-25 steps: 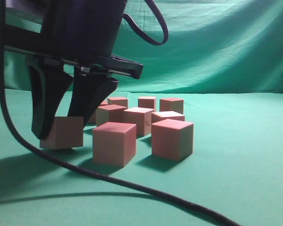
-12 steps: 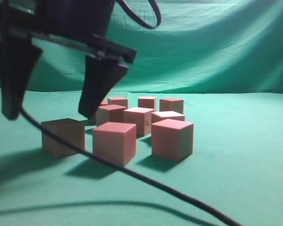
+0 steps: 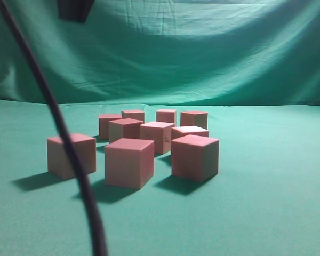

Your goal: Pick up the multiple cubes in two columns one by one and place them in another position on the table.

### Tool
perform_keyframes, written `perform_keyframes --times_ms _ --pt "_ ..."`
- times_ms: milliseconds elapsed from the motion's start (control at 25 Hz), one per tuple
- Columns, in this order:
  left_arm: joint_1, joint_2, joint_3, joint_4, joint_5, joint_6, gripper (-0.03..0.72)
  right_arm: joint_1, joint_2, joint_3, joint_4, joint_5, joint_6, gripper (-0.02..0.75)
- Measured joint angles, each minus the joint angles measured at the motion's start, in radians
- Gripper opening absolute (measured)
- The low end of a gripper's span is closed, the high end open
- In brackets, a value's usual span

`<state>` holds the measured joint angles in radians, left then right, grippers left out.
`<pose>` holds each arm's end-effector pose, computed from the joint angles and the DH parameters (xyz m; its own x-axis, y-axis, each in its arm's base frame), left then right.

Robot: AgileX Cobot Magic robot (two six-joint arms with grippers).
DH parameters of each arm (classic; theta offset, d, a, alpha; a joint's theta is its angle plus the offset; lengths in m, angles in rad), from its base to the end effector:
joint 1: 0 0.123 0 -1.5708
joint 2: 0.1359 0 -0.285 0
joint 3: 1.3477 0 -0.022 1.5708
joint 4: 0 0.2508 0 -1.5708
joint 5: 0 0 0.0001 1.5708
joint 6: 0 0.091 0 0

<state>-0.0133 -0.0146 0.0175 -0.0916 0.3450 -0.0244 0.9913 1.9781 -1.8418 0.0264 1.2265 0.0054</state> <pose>0.0530 -0.0035 0.1771 -0.2596 -0.1069 -0.9598 0.0146 0.9933 -0.1146 0.2310 0.3571 0.2896 -0.5359 -0.7927 -0.2907 -0.8329 0.5528 0.0279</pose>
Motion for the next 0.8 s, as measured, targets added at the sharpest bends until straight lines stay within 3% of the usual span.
perform_keyframes --times_ms 40,320,520,800 --pt "0.0 0.0 0.0 0.0 0.0 0.0 0.0 0.0 -0.021 0.0 -0.017 0.005 0.011 0.0" --pt "0.0 0.0 0.0 0.0 0.0 0.0 0.0 0.0 -0.28 -0.002 -0.152 0.022 0.065 0.0" --pt "0.0 0.0 0.0 0.0 0.0 0.0 0.0 0.0 -0.487 0.023 -0.164 0.028 0.058 0.0" --pt "0.0 0.0 0.0 0.0 0.0 0.0 0.0 0.0 -0.825 0.289 -0.157 0.04 0.055 0.0"
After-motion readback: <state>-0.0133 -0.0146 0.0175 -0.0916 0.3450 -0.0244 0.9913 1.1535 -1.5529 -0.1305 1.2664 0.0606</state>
